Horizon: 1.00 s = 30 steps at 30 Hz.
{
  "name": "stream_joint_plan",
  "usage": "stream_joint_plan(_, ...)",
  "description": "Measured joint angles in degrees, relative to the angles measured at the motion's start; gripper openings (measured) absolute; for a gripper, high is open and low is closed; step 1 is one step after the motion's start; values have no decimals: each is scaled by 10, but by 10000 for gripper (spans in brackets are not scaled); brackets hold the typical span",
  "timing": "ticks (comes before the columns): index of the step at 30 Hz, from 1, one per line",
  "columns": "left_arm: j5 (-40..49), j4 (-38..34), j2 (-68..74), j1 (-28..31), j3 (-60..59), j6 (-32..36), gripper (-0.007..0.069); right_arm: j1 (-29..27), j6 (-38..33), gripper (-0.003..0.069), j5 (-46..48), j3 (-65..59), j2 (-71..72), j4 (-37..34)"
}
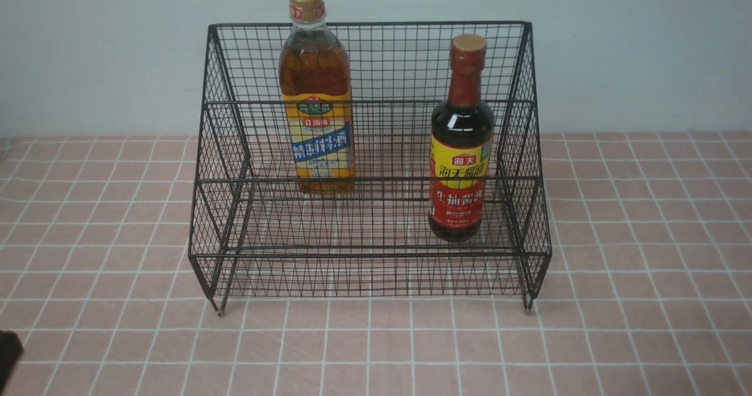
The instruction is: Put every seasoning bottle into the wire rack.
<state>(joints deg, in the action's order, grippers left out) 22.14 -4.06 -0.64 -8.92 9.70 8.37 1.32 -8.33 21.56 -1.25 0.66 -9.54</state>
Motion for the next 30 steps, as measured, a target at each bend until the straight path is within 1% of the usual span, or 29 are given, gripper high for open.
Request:
stream_joint_plan(1, 0, 1, 0, 21, -25, -1, -7, 0, 0, -13, 0, 0, 0, 0)
stream_joint_plan(2, 0, 2, 0, 21, -25, -1, -7, 0, 0, -13, 0, 0, 0, 0)
stream_joint_plan(3, 0, 2, 0, 41, -52, -1, -7, 0, 0, -13, 0, 0, 0, 0)
stream_joint_plan(6, 0, 3, 0, 54, -86, -2, -7, 0, 0, -13, 1, 0, 0, 0)
stream_joint_plan(9, -1, 3, 0, 55, -110, -2, -7, 0, 0, -13, 1, 0, 0, 0)
stream_joint_plan(30, -1, 4, 0, 55, -111, 0, -7, 0, 0, -13, 2, 0, 0, 0)
